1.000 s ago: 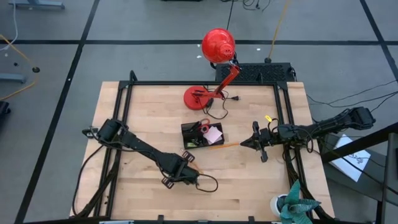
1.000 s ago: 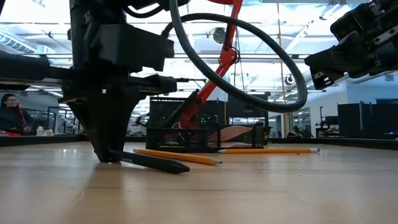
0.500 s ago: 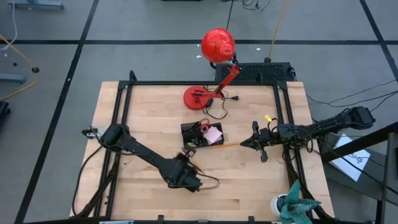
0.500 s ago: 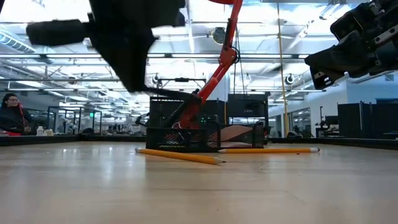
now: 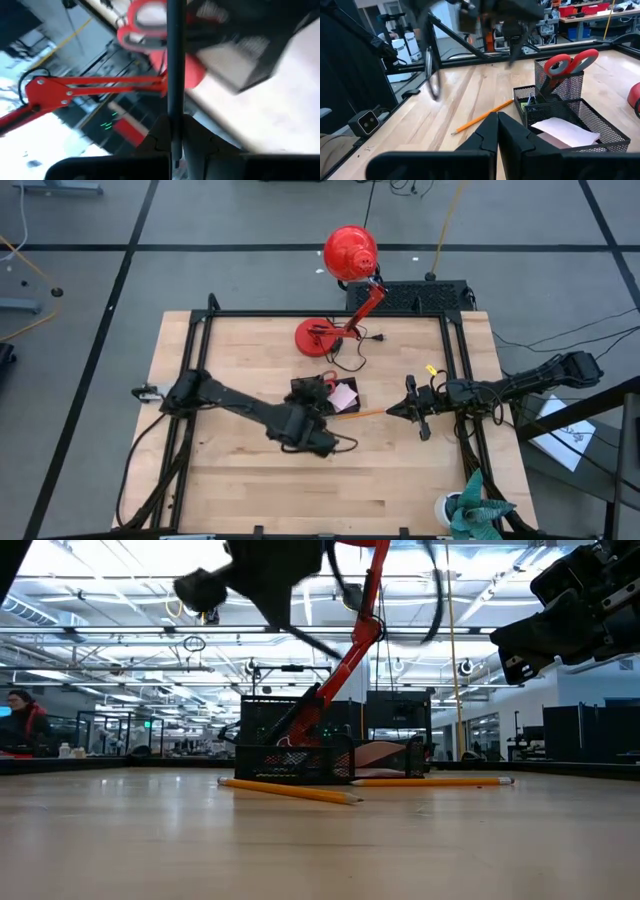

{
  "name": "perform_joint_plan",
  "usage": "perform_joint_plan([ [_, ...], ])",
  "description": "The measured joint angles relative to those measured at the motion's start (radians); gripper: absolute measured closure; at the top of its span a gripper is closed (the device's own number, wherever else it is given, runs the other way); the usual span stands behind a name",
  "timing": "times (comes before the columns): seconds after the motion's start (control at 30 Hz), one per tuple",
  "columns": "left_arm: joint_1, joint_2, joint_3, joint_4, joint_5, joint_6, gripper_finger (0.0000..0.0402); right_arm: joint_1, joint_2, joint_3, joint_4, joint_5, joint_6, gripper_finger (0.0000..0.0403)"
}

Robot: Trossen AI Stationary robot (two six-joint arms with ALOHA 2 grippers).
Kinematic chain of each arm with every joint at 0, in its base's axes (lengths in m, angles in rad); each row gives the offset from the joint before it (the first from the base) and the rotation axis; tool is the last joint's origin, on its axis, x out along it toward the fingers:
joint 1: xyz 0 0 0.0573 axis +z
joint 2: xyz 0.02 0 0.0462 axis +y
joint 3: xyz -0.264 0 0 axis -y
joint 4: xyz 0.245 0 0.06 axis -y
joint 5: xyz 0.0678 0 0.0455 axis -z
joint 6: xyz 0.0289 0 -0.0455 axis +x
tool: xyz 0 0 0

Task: Pick and place office supplies into organizer
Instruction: Put the black pen into the desk organizer

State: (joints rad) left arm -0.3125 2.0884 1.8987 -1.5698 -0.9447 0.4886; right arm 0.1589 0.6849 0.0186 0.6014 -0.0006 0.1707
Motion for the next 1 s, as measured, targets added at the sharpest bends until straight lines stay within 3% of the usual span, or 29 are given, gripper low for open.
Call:
perform_joint_plan([
  [0.17, 0.052, 0.0, -0.013, -0.002, -0.133, 0.127, 0.0389, 0.0, 0.0, 0.0, -0.006, 0.0, -0.003, 0.0399],
  [0.3, 0.077, 0.0, -0.013, 0.0, -0.09, 0.13, 0.0389, 0.0, 0.0, 0.0, -0.008, 0.0, -0.006, 0.0399],
  [0.53, 0.112, -0.085, -0.014, -0.002, -0.105, 0.139, 0.0389, 0.0, 0.0, 0.0, -0.04, 0.0, 0.001, 0.0399],
  [0.73, 0.131, -0.191, -0.015, -0.001, -0.008, 0.15, 0.0389, 0.0, 0.0, 0.0, -0.059, 0.0, 0.005, 0.0399],
  [0.9, 0.177, -0.242, -0.112, -0.002, -0.008, 0.158, 0.0389, 0.0, 0.0, 0.0, -0.052, 0.001, 0.024, 0.0399],
  [1.0, 0.202, -0.258, -0.188, -0.004, 0.004, 0.074, 0.0389, 0.0, 0.0, 0.0, -0.052, 0.002, 0.027, 0.0399],
])
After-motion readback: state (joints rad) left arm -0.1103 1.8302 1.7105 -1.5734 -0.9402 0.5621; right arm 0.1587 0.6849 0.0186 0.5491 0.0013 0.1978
